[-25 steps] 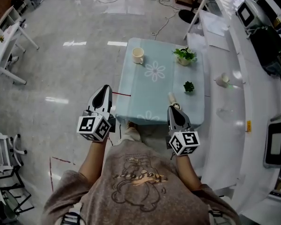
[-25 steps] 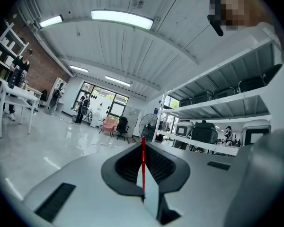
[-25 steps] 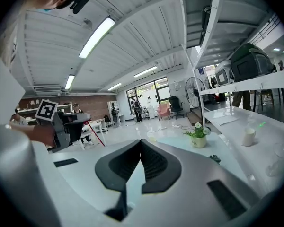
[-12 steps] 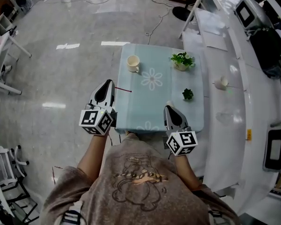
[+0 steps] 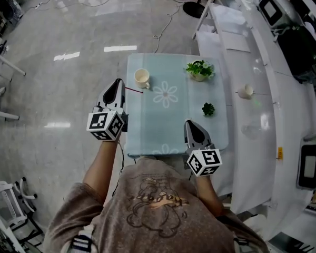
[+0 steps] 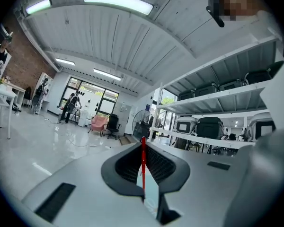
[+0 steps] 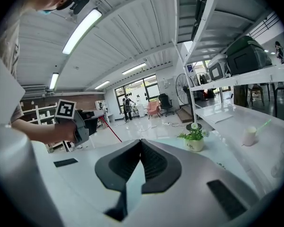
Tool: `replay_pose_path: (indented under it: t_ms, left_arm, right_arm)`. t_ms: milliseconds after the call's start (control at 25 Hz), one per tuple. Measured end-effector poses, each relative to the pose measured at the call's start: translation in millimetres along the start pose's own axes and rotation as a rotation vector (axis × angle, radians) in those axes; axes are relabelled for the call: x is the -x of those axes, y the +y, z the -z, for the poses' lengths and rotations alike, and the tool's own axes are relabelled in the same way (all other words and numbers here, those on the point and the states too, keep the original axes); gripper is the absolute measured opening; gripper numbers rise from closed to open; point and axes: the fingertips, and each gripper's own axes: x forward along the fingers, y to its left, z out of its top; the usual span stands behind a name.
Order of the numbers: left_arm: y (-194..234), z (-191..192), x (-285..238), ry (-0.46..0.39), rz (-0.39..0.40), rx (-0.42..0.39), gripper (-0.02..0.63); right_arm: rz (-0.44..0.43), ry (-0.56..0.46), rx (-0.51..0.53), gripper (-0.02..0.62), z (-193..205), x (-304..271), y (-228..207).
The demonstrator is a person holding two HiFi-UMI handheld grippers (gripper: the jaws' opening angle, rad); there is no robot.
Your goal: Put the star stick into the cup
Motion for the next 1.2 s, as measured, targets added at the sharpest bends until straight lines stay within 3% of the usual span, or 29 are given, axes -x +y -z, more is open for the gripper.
replay_pose_path:
  t_ms: [480, 640, 1200]
  left_arm:
    - [35.0, 10.9, -84.4, 0.004, -0.001, 0.002, 0.034]
    - [48.0, 30.2, -103.9, 0.01, -0.011, 0.059, 0.034]
    - [74.7, 102.8, -128.8, 0.091, -0.031, 0.109, 0.034]
  right_arm:
    - [0.069, 0.016, -0.016, 0.002, -5.7, -24.1, -20.7]
    - [0.089, 0.028, -0.024, 0.002, -2.8, -25.9, -27.1]
    - [0.108, 0.103, -0.024, 0.002, 10.8, -41.9, -34.1]
